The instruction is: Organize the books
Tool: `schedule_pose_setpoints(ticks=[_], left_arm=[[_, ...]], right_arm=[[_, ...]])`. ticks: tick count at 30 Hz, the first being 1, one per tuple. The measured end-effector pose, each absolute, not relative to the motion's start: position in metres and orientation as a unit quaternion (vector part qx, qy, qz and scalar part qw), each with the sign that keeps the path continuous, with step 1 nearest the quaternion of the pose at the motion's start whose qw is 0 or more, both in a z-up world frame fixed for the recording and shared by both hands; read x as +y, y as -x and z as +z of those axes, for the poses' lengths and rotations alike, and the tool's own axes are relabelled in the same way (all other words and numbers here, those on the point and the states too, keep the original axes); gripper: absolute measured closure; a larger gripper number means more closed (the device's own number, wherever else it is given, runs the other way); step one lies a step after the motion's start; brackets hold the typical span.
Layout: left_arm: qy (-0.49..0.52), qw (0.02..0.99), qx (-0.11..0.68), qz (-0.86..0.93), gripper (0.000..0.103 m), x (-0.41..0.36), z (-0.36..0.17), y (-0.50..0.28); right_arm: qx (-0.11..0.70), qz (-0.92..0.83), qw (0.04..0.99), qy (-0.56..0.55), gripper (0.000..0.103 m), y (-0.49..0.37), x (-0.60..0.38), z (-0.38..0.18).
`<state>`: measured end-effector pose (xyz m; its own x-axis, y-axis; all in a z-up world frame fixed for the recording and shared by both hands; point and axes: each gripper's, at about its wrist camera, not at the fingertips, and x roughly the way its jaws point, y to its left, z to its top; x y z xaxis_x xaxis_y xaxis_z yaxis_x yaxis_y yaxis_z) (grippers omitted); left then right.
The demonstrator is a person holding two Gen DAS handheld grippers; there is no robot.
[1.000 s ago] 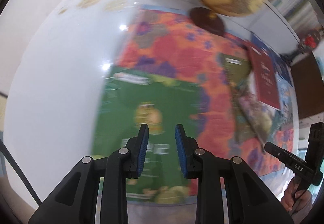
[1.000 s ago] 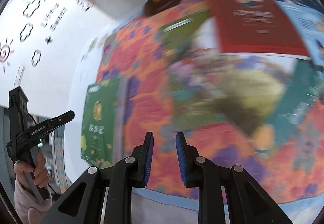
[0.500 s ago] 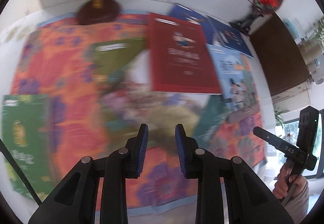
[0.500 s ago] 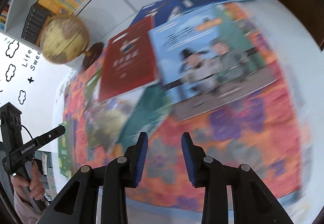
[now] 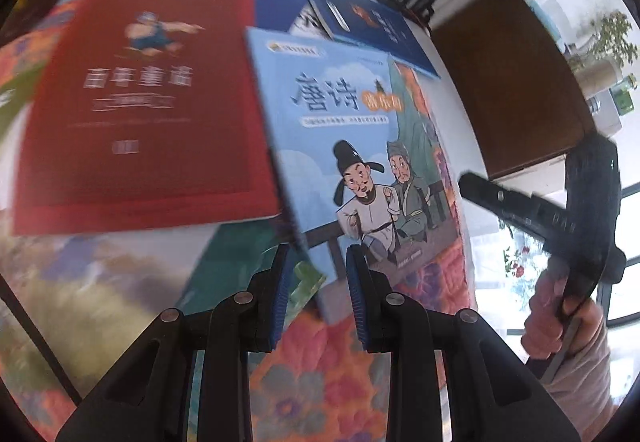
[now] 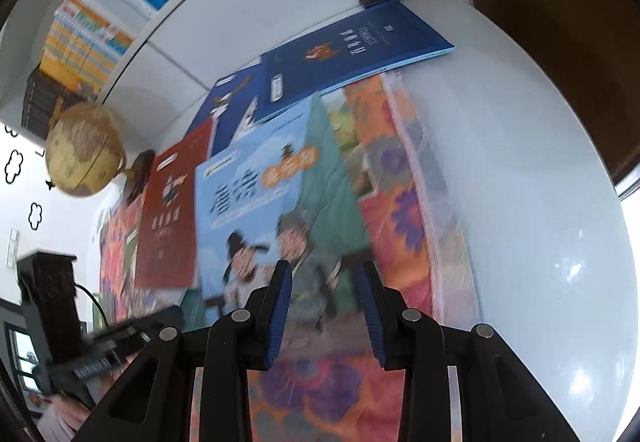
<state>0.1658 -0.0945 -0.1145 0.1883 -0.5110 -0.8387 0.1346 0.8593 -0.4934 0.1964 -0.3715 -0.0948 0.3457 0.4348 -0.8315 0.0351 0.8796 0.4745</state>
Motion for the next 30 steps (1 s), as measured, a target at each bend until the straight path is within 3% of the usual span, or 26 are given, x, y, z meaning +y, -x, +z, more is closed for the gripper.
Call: schedule_pose_setpoints(ticks=[6,9,12,18,19,23,30], left_arm=[[0.155,0.753,0.609,-0.194,0.078,-0.102,-0.125,-0.178],[0.182,0.738,0.622,-0.187,0.077,-0.101,-0.132,-0.189],[0.186,0.727,0.632,-0.194,0.077,-0.1,-0.134,-0.196],[0.192,0.706,0.648,-0.213,0.078,-0.1,-0.137,-0.208],[0.192,0.704,0.649,-0.217,0.079,-0.101,-0.138,-0.21],[0.21,0.701,0.645,-0.222,0.081,-0.096,-0.14,-0.211],[0.185,0.703,0.641,-0.246,0.084,-0.105,-0.12,-0.186]], right_arm=[[0.565,0.133,0.797,-0.167,0.069,-0.214,-0.361,-0.111],[0.577,0.153,0.783,-0.175,0.059,-0.219,-0.363,-0.12],[0.58,0.202,0.77,-0.174,0.057,-0.222,-0.367,-0.129],[0.571,0.282,0.722,-0.269,0.055,-0.235,-0.394,-0.148],[0.57,0.289,0.717,-0.28,0.057,-0.236,-0.396,-0.149],[0.577,0.292,0.699,-0.305,0.086,-0.246,-0.405,-0.163],[0.6,0.291,0.703,-0.247,0.088,-0.224,-0.394,-0.141]])
